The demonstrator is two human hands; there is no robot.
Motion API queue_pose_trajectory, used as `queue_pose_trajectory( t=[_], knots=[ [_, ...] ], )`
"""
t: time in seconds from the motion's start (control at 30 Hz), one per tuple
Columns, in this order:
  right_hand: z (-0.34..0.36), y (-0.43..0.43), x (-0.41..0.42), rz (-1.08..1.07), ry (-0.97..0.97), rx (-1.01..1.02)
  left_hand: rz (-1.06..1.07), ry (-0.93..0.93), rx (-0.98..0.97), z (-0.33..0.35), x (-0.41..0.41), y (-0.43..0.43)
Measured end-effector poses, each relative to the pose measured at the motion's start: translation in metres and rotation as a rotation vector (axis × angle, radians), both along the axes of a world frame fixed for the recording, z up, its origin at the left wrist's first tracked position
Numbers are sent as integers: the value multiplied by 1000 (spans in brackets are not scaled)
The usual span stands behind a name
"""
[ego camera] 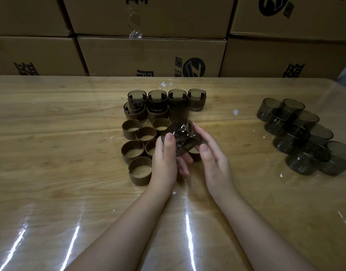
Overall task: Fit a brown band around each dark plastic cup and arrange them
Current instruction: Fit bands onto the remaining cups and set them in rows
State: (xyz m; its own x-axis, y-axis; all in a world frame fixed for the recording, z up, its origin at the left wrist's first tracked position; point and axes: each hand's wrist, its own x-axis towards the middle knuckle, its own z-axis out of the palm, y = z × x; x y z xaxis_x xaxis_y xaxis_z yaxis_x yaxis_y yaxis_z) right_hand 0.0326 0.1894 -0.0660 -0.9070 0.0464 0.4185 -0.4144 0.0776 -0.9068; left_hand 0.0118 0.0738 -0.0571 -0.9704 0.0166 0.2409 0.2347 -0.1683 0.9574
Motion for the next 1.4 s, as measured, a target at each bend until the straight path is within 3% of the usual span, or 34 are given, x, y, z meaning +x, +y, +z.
queue_pose_trajectory(
  t=[0.77, 1.1, 1.4],
  knots=[
    [0, -4, 2, -27, 38, 55, 215, 54, -52, -4, 2, 5],
    [0, -3, 1, -113, 141, 201, 210, 162, -218, -11, -2, 4],
    [1, 2, 1, -121, 69, 37, 139, 255, -417, -3, 9, 7]
  ],
)
